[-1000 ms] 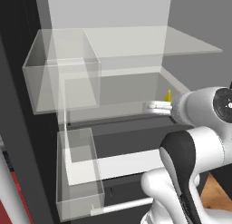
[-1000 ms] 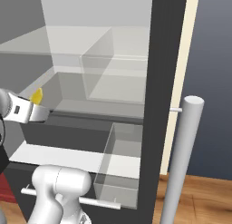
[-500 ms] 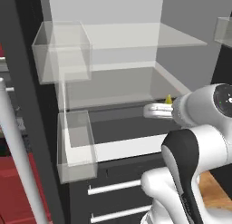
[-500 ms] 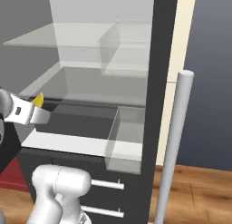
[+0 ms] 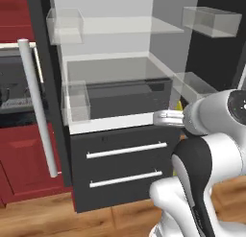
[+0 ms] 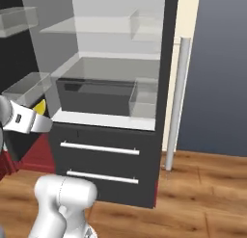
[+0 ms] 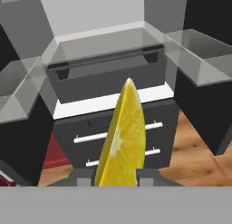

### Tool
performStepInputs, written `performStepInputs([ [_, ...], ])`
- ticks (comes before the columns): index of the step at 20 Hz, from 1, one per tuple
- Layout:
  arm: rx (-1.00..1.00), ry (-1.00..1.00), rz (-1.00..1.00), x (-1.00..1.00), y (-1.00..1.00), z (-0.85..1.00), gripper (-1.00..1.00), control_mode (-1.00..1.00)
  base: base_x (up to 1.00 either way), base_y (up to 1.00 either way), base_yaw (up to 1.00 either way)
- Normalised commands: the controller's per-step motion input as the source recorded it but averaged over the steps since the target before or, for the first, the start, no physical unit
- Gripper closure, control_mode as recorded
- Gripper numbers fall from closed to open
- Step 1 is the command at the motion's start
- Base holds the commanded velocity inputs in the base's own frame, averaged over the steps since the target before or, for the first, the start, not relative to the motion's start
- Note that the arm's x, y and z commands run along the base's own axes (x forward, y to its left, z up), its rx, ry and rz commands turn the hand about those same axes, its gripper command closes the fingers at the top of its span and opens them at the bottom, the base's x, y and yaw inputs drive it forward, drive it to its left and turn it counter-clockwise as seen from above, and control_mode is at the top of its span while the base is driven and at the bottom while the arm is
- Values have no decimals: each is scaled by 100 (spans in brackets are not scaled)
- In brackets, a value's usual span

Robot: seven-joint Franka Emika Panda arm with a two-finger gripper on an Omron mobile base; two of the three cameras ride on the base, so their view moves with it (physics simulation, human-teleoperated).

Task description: There is a bowl on the dining counter. Grab a lemon wedge from the fridge and place it in the bowl. Then get the liquor bottle and glass cup from the cabinet and place them next to the bowl.

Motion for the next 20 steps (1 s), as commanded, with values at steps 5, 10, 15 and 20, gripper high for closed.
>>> performStepInputs([
  [5, 0, 0, 0, 0, 0, 0, 100, 100, -99, -28, -43],
  [10, 0, 0, 0, 0, 0, 0, 100, 100, -56, -19, -75],
  [15, 0, 0, 0, 0, 0, 0, 100, 100, -21, -25, -83],
  [20, 0, 0, 0, 0, 0, 0, 100, 100, -2, -63, -80],
])
